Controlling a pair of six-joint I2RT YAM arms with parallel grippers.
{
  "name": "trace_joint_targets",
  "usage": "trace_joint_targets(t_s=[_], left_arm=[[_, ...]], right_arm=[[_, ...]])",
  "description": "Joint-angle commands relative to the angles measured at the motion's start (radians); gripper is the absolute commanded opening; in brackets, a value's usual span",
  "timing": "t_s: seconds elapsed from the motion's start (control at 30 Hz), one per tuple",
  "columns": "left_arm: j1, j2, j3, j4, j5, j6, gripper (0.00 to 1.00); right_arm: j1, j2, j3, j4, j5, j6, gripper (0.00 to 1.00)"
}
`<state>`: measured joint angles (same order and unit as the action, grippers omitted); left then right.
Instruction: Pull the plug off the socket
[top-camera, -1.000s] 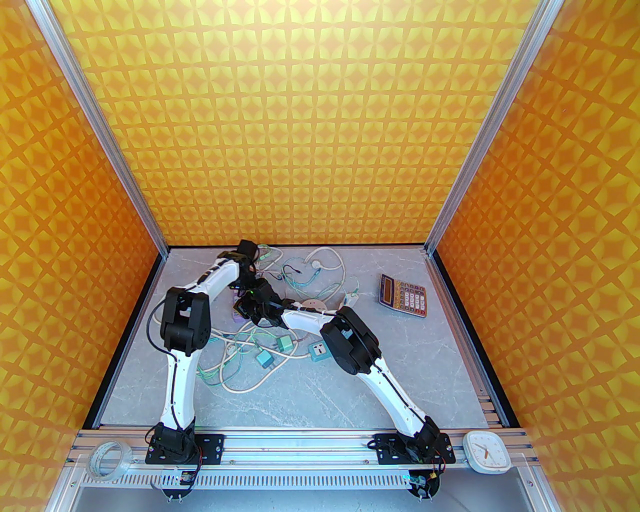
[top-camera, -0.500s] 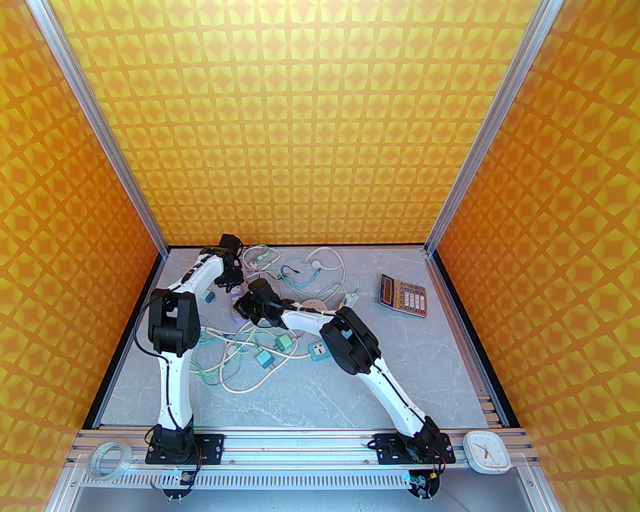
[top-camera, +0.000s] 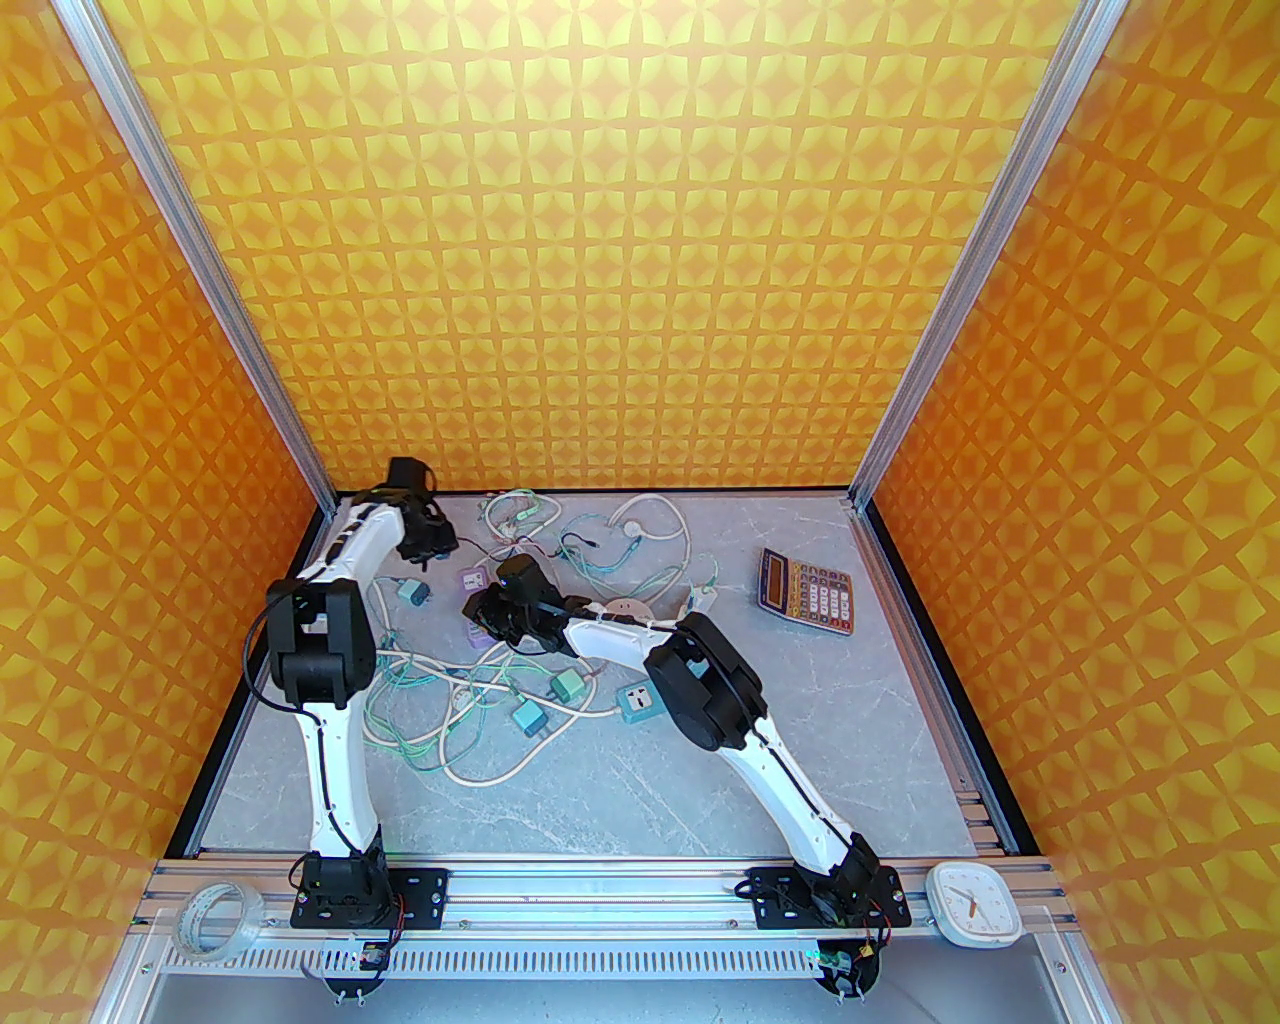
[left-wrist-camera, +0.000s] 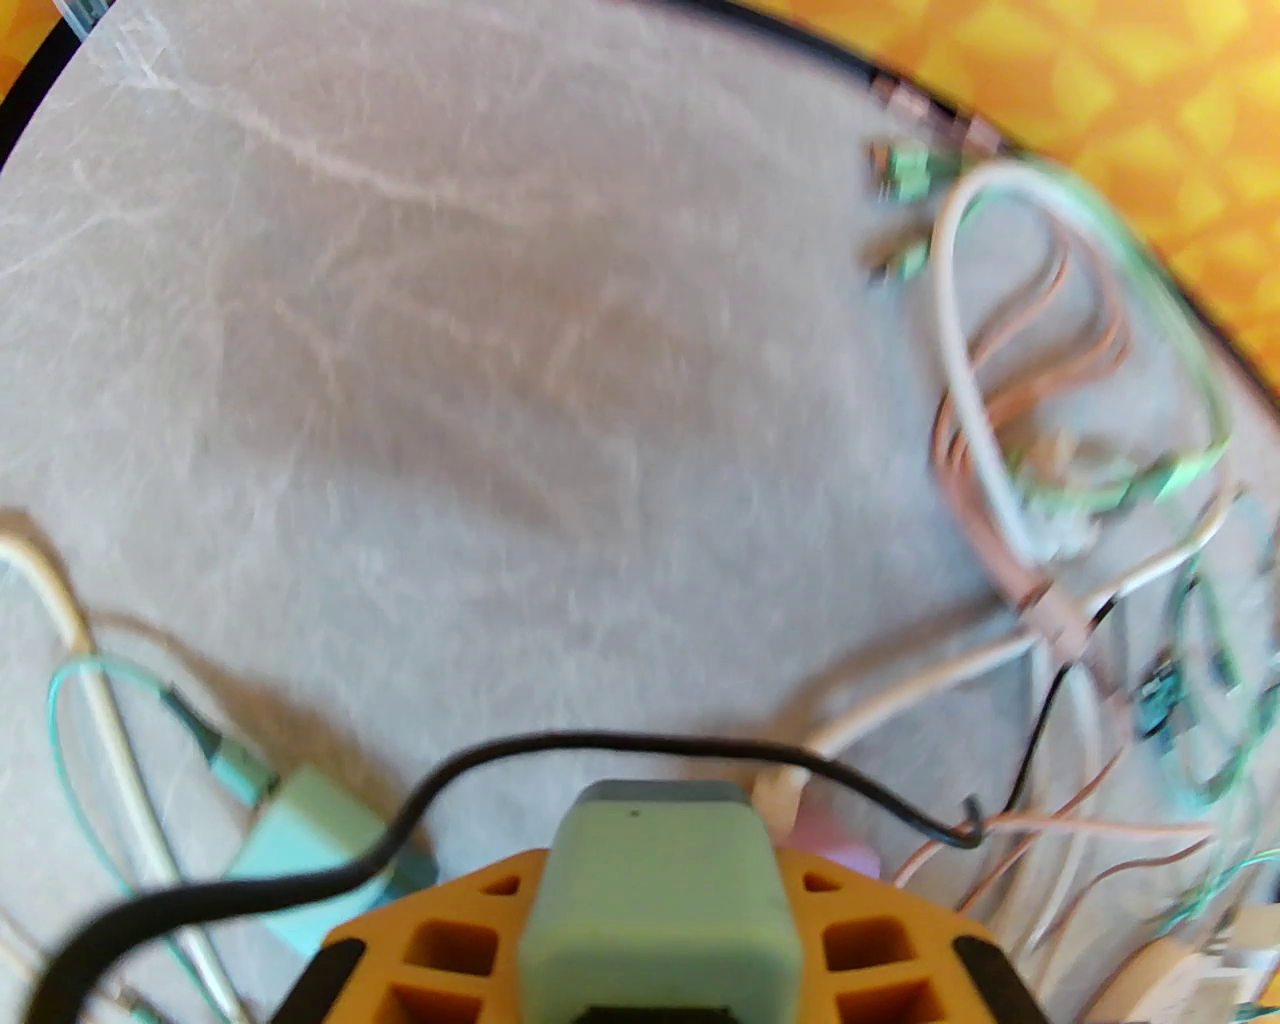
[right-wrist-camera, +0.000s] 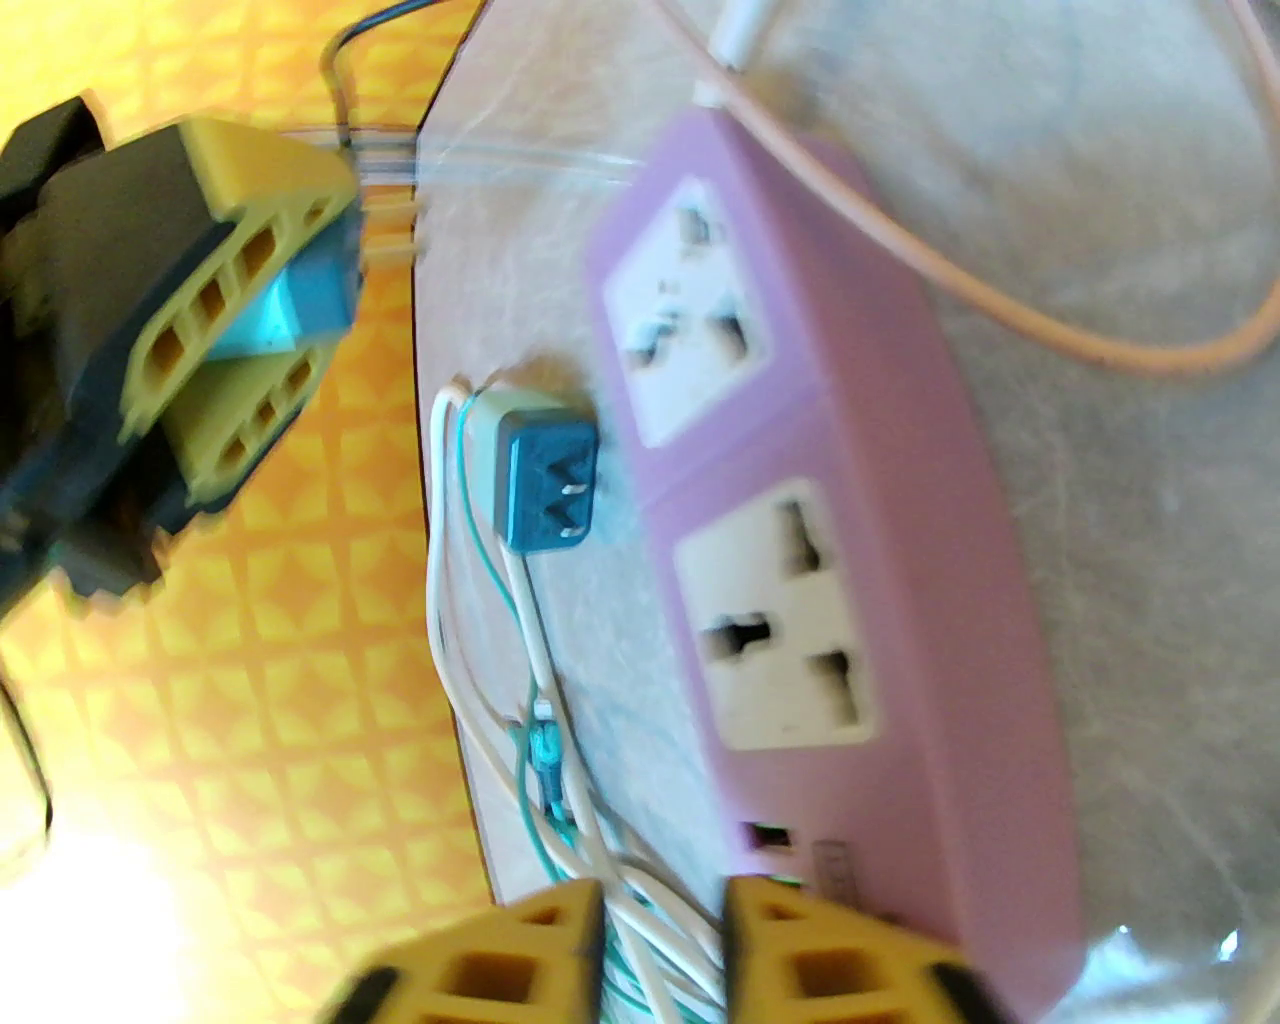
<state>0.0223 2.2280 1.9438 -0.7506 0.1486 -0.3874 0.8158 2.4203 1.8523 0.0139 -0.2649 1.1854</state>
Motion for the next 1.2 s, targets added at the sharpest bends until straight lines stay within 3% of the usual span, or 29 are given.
trace_joint_targets(t_s=[0.0, 0.2, 0.43, 0.67, 0.8, 0.87, 0.93, 1.1, 1.17], left_arm=[[0.023, -0.003, -0.024, 0.112, 0.172, -0.057, 0.17], [0.043, 0.048, -0.015, 0.132, 0.236, -0.045, 0.23], [0.060, 0.097, -0.021, 0.134, 0.290, -0.036, 0.23], [0.072, 0.117, -0.050, 0.131, 0.297, -0.029, 0.32], [0.079, 0.117, -0.079, 0.127, 0.298, -0.025, 0.43], [0.080, 0.112, -0.085, 0.115, 0.293, -0.021, 0.58], [0.080, 0.094, -0.100, 0.112, 0.287, -0.015, 0.63], [0.080, -0.034, -0.181, 0.127, 0.245, 0.011, 0.75], [0.080, -0.107, -0.229, 0.147, 0.235, 0.009, 0.85]], right_arm=[[-0.010, -0.126, -0.055, -0.056, 0.051, -0.147, 0.54], [-0.014, -0.318, -0.146, -0.079, 0.087, -0.284, 0.98], [-0.023, -0.478, -0.249, -0.145, 0.144, -0.373, 0.99], [-0.028, -0.607, -0.342, -0.197, 0.226, -0.433, 0.98], [-0.036, -0.662, -0.386, -0.210, 0.253, -0.446, 0.99], [-0.041, -0.685, -0.403, -0.218, 0.264, -0.451, 0.98], [-0.042, -0.713, -0.419, -0.234, 0.282, -0.466, 0.99], [-0.050, -0.813, -0.482, -0.298, 0.384, -0.534, 0.99], [-0.062, -0.864, -0.524, -0.316, 0.438, -0.567, 0.99]])
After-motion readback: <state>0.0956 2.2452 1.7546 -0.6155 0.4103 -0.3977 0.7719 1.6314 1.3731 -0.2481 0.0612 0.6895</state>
